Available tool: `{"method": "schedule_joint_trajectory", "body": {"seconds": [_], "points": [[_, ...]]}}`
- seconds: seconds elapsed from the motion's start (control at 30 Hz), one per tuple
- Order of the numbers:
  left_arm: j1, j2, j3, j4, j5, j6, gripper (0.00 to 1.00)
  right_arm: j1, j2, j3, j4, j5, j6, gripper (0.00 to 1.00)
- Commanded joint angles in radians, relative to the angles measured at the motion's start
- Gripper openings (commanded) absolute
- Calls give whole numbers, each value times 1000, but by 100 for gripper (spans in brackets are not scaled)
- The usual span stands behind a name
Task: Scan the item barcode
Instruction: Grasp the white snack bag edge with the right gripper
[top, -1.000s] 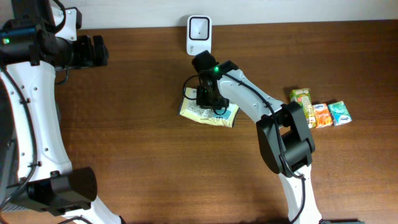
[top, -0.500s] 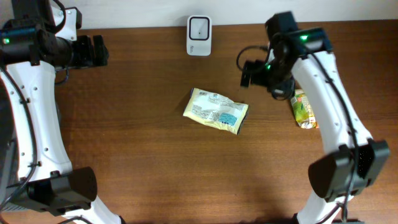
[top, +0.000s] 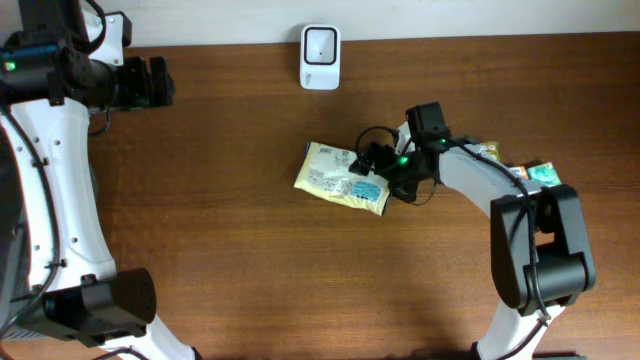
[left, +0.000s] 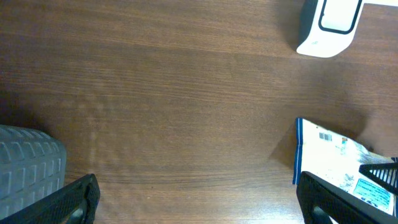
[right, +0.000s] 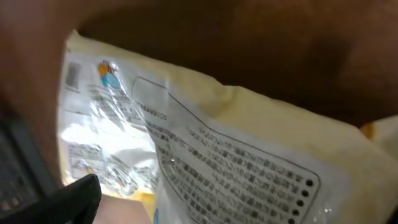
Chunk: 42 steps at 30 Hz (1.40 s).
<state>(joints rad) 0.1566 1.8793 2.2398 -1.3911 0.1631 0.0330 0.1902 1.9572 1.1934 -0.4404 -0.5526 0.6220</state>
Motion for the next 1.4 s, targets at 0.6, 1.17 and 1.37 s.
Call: {"method": "schedule_joint_trajectory", "body": {"seconds": [0.6, 1.17, 1.37], "points": [[3, 3, -2, 1, -3, 5, 99, -18, 130, -23, 193, -229, -155, 6], [4, 3, -2, 1, -3, 5, 99, -147, -322, 280, -131, -300, -366, 4], [3, 3, -2, 1, -3, 5, 99, -145, -324, 364, -192, -435, -413, 4]]}}
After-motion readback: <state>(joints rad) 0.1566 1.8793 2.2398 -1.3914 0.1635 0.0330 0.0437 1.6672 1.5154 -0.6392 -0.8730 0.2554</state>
